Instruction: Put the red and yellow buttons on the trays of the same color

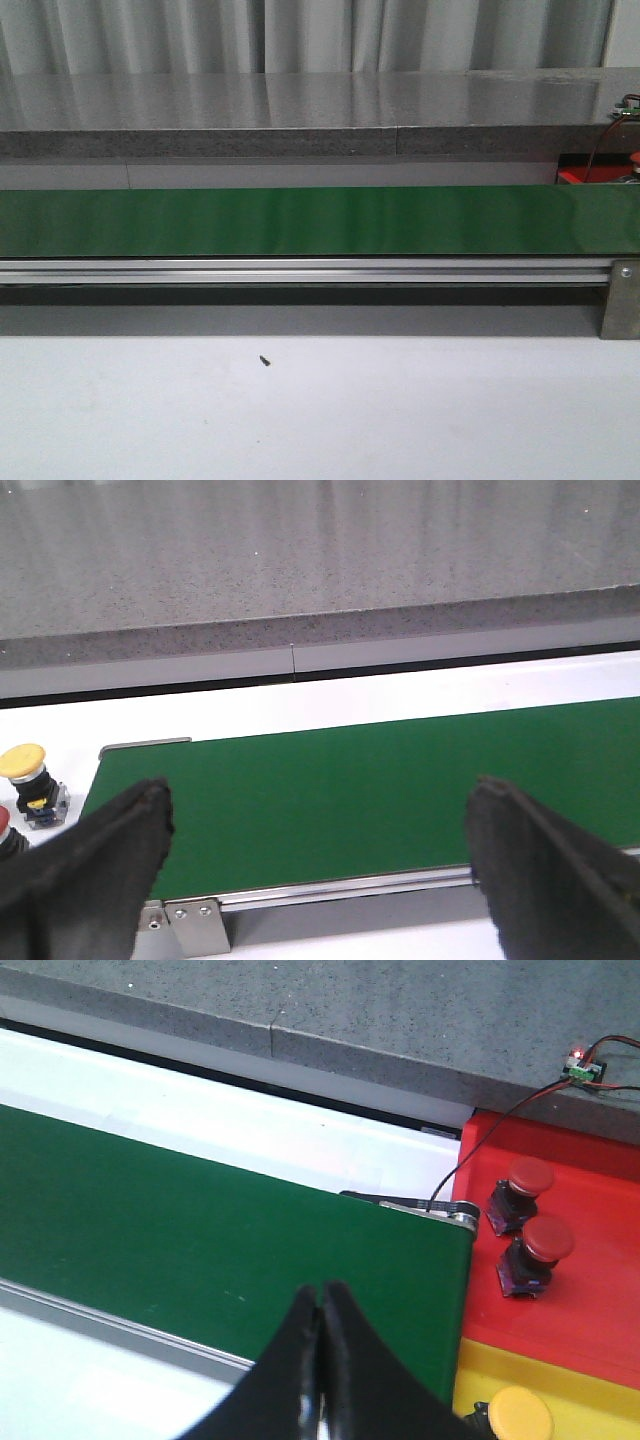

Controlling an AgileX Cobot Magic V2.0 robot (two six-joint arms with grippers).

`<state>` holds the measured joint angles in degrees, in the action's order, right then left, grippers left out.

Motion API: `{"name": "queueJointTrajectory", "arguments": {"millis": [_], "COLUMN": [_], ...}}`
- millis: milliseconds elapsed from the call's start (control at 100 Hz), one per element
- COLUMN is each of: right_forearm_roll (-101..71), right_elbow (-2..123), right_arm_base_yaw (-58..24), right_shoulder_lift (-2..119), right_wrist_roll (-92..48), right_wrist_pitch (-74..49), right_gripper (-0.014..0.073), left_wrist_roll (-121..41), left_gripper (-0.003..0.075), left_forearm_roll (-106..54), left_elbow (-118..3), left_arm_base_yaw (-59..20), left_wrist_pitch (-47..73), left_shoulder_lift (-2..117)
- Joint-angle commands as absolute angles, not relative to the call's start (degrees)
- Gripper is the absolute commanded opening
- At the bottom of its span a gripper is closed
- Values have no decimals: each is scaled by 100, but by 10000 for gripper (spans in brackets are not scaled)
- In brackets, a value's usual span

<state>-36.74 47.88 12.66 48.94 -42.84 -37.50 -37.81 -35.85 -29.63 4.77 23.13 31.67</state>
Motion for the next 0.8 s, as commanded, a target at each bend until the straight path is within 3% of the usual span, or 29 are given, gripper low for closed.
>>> {"name": "queueJointTrajectory", "arguments": {"millis": [0,270,550,790], "right_forearm_roll": [-3883,-3883,-3883,-3883], "right_elbow": [4957,4957,4957,4957], "right_arm_base_yaw": [1254,1254,1254,1254], "right_shoulder_lift": [4881,4881,4881,4881], "right_wrist_roll": [-4343,-4343,-4343,-4343], "right_wrist_pitch": [-3509,-3509,-3509,-3509], "right_gripper": [-68,-68,-68,-68], "left_wrist_roll": [-3735,-2795,-1260,-1233], "left_gripper": [639,639,639,639], "left_forearm_roll": [-3882,-3559,-2064,-1852], "left_elbow": [-3120,-3767,-5702,-7004], "left_arm_base_yaw": [426,637,1028,1822], "left_wrist_pitch": [1943,1992,2680,3504], "left_shoulder_lift": [3175,3639,5241,6798]}}
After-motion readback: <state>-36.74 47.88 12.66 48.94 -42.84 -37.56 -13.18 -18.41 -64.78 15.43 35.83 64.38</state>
